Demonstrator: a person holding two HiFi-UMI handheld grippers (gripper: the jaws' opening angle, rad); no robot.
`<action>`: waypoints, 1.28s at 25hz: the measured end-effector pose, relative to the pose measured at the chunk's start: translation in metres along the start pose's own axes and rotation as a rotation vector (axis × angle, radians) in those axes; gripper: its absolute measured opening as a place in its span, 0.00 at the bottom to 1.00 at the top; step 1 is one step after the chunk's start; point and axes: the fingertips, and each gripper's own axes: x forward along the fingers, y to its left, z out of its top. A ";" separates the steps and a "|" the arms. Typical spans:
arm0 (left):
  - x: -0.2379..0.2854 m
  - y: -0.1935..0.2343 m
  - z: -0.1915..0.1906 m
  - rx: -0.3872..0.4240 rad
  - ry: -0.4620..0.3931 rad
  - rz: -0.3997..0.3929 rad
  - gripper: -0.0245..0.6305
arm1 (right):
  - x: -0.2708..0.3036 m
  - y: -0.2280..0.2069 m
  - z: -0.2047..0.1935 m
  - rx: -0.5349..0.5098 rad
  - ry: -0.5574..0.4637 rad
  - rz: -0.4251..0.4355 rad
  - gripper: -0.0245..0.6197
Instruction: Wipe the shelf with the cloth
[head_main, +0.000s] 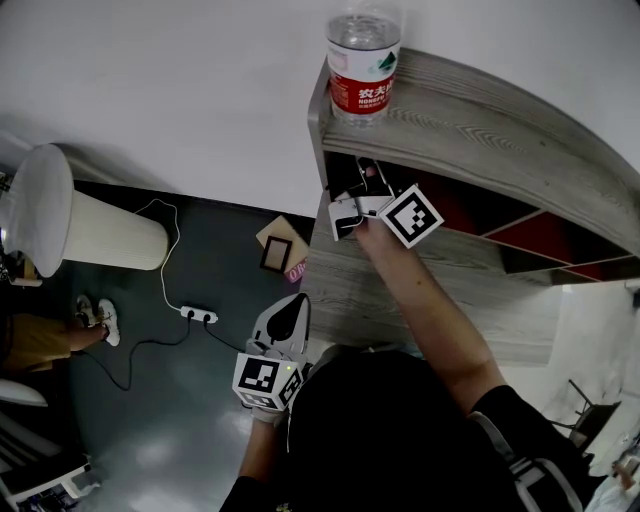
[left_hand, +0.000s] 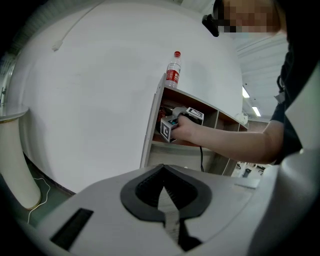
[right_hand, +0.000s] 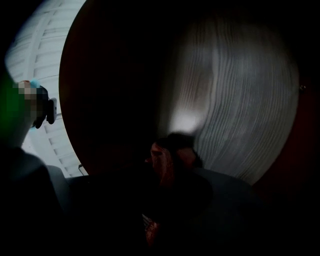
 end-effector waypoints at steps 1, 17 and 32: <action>0.000 0.000 0.000 0.000 0.001 0.001 0.04 | -0.001 -0.002 -0.001 0.014 -0.003 -0.010 0.13; -0.002 -0.008 -0.005 -0.001 0.002 0.002 0.04 | -0.041 -0.035 -0.035 0.235 0.014 -0.210 0.11; 0.007 -0.028 -0.006 0.014 0.007 -0.061 0.04 | -0.086 -0.016 -0.041 0.298 0.094 -0.201 0.11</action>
